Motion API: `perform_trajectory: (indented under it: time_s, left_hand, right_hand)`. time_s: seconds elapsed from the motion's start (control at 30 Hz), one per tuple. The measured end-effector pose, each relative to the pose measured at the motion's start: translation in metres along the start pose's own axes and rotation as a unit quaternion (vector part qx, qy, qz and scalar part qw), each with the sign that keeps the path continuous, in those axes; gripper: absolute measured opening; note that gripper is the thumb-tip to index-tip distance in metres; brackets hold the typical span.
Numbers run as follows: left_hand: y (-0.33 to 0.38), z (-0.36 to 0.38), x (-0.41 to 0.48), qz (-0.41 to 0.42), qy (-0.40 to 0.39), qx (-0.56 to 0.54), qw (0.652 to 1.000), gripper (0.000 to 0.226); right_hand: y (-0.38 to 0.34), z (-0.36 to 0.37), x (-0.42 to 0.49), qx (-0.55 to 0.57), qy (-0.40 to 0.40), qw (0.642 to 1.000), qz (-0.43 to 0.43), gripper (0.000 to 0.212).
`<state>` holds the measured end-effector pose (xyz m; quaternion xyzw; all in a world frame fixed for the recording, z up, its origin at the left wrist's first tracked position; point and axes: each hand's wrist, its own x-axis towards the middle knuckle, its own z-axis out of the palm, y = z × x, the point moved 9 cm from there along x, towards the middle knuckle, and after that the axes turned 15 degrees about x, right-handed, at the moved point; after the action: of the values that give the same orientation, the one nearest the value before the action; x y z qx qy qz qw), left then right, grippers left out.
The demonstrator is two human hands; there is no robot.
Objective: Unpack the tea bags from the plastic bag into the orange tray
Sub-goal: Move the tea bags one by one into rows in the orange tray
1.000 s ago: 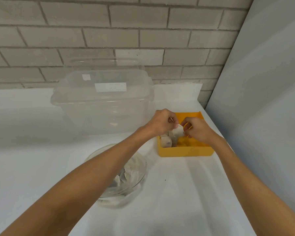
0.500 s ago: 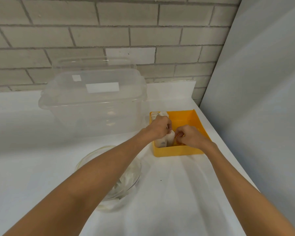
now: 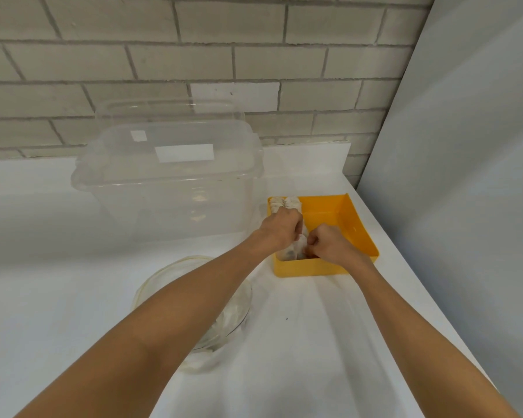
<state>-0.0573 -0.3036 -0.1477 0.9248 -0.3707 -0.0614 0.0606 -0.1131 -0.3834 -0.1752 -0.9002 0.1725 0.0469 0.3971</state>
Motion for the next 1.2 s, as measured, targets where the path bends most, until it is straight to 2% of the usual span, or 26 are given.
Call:
perform_trajectory:
  time_s: [0.13,0.37,0.6,0.73,0.87,1.03,1.2]
  left_hand:
    - [-0.002,-0.002,-0.001,0.000,0.009,-0.019,1.000,0.015]
    - [-0.013,-0.018,-0.010,-0.008,0.030,-0.052,0.998,0.017]
    - [-0.039,-0.059,-0.051,-0.007,0.088,-0.123,0.988,0.011]
    - [-0.071,-0.075,-0.097,-0.042,0.113,-0.176,0.977,0.009]
    - [-0.101,-0.066,-0.141,-0.084,0.098,-0.195,0.972,0.007]
    - [-0.132,-0.043,-0.178,-0.133,0.080,-0.178,0.972,0.010]
    - [-0.155,-0.023,-0.197,-0.162,0.073,-0.124,0.976,0.028]
  right_hand:
    - [0.000,-0.002,-0.001,0.003,0.004,1.000,0.006,0.008]
    - [-0.009,-0.023,-0.005,-0.006,0.024,1.000,-0.002,0.005]
    - [-0.071,-0.040,-0.020,-0.014,0.049,0.992,-0.118,0.008]
    - [-0.113,-0.020,-0.041,0.020,0.018,0.985,-0.170,0.011]
    - [-0.143,0.022,-0.055,0.047,-0.039,0.977,-0.205,0.006]
    - [-0.162,0.082,-0.064,0.039,-0.117,0.966,-0.227,0.006]
    - [-0.160,0.135,-0.066,0.000,-0.157,0.966,-0.205,0.021]
